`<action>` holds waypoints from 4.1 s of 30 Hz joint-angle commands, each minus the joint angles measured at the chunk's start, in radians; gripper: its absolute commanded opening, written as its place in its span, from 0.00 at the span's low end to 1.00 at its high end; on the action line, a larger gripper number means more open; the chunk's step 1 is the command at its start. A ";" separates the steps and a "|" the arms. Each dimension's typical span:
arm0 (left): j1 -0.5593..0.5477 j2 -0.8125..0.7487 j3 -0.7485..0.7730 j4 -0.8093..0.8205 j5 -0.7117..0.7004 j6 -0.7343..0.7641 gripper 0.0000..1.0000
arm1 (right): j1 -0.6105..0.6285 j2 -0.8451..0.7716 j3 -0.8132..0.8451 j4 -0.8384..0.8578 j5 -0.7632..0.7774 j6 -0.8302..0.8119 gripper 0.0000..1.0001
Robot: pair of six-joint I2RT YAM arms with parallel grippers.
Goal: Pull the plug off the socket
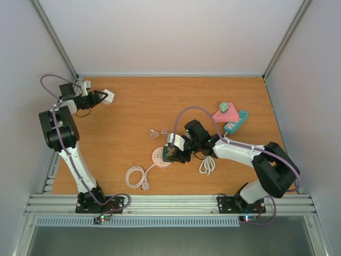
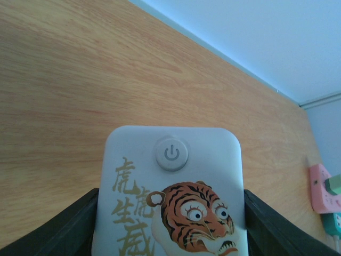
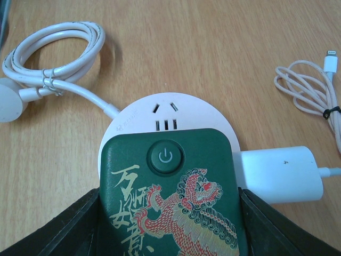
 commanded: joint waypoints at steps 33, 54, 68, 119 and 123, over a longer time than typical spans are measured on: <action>0.051 0.039 0.127 -0.144 -0.201 0.056 0.92 | 0.004 0.016 0.018 0.000 0.029 0.044 0.35; -0.096 -0.403 -0.137 -0.362 -0.246 0.640 0.99 | 0.004 0.017 0.102 -0.051 -0.013 0.102 0.70; -0.271 -0.658 -0.397 -0.476 -0.236 0.777 0.96 | 0.002 -0.017 0.079 -0.104 0.016 0.104 0.80; -0.785 -0.910 -0.895 -0.490 -0.764 0.995 0.55 | -0.170 0.121 0.126 -0.104 -0.041 0.122 0.55; -0.783 -0.874 -0.877 -0.443 -0.788 0.963 0.52 | -0.150 0.126 0.106 -0.104 -0.036 0.106 0.54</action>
